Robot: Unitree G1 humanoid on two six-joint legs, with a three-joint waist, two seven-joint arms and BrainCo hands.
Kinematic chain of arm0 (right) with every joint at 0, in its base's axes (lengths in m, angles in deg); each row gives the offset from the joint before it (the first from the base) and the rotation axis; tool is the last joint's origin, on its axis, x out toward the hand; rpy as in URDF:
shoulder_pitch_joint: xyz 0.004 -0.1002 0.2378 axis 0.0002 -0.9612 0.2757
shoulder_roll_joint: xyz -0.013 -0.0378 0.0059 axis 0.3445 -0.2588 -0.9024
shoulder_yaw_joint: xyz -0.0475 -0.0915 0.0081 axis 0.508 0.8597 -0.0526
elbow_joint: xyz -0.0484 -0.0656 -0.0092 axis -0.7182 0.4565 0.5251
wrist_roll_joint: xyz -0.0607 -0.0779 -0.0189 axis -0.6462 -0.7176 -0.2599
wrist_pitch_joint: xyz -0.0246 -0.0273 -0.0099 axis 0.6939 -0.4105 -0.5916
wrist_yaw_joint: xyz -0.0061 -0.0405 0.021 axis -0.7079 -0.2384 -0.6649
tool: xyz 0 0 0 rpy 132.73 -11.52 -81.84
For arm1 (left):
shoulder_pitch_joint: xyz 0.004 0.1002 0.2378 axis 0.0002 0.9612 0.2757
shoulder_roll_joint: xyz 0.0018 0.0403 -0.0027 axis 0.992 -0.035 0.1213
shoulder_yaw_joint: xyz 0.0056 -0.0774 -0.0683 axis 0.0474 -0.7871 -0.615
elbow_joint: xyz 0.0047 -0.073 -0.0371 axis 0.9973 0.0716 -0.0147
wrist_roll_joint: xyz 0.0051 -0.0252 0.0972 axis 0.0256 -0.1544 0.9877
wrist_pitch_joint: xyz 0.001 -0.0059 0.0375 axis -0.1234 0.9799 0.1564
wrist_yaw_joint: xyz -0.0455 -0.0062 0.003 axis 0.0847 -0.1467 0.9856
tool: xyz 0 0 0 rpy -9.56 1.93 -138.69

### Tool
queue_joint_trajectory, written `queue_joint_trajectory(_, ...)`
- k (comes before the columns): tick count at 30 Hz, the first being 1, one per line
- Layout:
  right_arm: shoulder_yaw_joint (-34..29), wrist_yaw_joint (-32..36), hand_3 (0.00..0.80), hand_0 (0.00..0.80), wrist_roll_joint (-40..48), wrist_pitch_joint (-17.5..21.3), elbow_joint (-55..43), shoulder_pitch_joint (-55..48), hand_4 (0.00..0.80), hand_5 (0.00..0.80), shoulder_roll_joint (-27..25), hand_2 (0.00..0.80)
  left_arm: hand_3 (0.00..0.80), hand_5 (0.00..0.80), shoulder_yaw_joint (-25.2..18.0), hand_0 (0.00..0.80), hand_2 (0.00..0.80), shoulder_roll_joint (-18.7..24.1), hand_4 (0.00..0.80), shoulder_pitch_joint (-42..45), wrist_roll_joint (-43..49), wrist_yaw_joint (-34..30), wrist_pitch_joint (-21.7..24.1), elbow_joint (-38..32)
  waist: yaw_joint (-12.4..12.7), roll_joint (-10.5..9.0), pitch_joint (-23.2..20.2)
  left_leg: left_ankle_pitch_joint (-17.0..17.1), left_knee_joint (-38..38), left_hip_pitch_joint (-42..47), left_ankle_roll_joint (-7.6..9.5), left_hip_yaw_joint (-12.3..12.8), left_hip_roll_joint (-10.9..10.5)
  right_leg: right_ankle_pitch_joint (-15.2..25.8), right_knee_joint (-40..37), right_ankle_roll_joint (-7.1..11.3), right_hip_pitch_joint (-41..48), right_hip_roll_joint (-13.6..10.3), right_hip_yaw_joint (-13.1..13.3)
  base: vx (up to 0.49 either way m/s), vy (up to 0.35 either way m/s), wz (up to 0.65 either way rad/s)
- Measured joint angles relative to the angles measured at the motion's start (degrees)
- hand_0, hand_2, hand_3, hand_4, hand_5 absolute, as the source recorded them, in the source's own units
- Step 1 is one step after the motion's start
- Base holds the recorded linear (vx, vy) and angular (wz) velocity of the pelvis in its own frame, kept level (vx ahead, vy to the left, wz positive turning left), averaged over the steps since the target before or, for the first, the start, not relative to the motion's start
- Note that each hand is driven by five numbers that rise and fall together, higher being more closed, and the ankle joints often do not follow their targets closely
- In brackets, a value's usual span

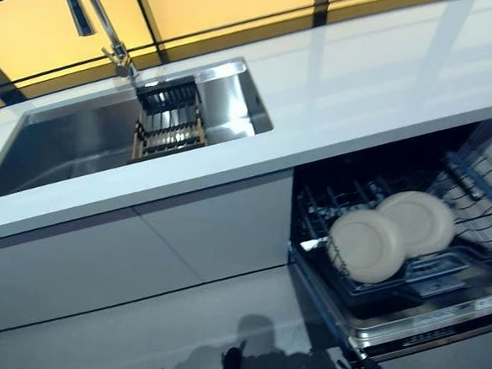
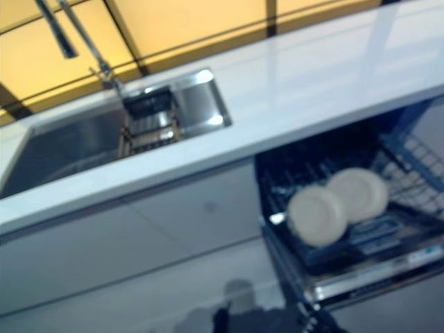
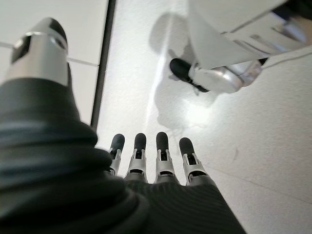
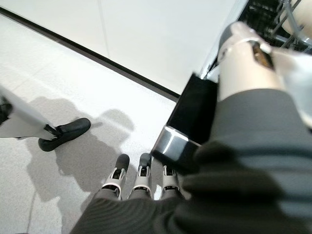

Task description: Take plates into dishwasher

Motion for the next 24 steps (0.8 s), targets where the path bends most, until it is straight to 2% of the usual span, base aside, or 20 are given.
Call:
queue_joint_trajectory(4, 0.11, 1.49, 0.0, 0.0, 3.2, 1.5, -0.21, 0.89, 0.0, 0.0, -1.05, 0.0, 0.0, 0.0, 0.71, 0.0, 0.0, -0.03, 0.0, -0.01, -1.67, -2.69, 0.78, -0.32, 0.06, 0.4, 1.31, 0.54, 0.19, -1.62, 0.43, -0.41, -0.63, -0.87, 2.97, 0.41, -2.73, -0.94, 0.13, -0.115, 0.056, 0.05)
queue_joint_trajectory(10, 1.01, 3.39, 0.0, 0.0, 4.39, 6.14, -5.05, 1.83, 0.0, 0.0, -3.07, 0.0, 0.0, 0.0, 1.69, 0.0, 0.0, -0.08, 0.0, -0.11, -3.35, -5.11, 1.12, -0.27, -0.06, 2.76, 4.57, 0.92, -0.5, -4.18, 0.34, -1.46, -0.38, -1.16, 7.27, -0.15, -7.12, -1.15, 0.24, -0.086, 0.011, 0.03)
queue_joint_trajectory(12, 1.66, 3.38, 0.0, 0.0, 4.19, 7.28, -6.22, 2.04, 0.0, 0.0, -3.41, 0.0, 0.0, 0.0, 1.68, 0.0, 0.0, -0.07, 0.0, -0.23, -3.52, -5.29, 1.12, -0.42, -0.02, 3.01, 4.76, 0.79, -1.04, -5.14, 0.21, -1.56, 0.06, -1.25, 8.14, -0.51, -8.74, -1.08, 0.23, -0.064, -0.025, 0.05)
queue_joint_trajectory(18, 4.04, 2.6, 0.0, 0.0, 4.01, 8.43, -6.95, 4.16, 0.0, 0.0, -4.25, 0.0, 0.0, 0.0, 1.73, 0.0, 0.0, -0.09, 0.0, -0.83, -3.85, -5.2, 1.04, -1.73, 0.17, 2.99, 6.07, 0.71, -2.44, -5.72, 0.14, -1.49, 0.66, -0.91, 9.09, -1.42, -10.31, -0.52, 0.08, -0.023, -0.051, 0.03)
queue_joint_trajectory(24, 6.79, -0.25, 0.0, 0.0, 3.09, 8.19, -9.88, 4.46, 0.0, 0.0, -4.77, 0.0, 0.0, 0.0, 1.68, 0.0, 0.0, 0.46, 0.0, -1.76, -3.84, -4.83, 0.77, -2.32, 0.17, 1.59, 7.08, 0.57, -2.03, -5.6, -0.05, -1.35, 0.94, -0.46, 8.68, -1.77, -10.17, -0.29, 0.03, 0.016, -0.065, -0.02)
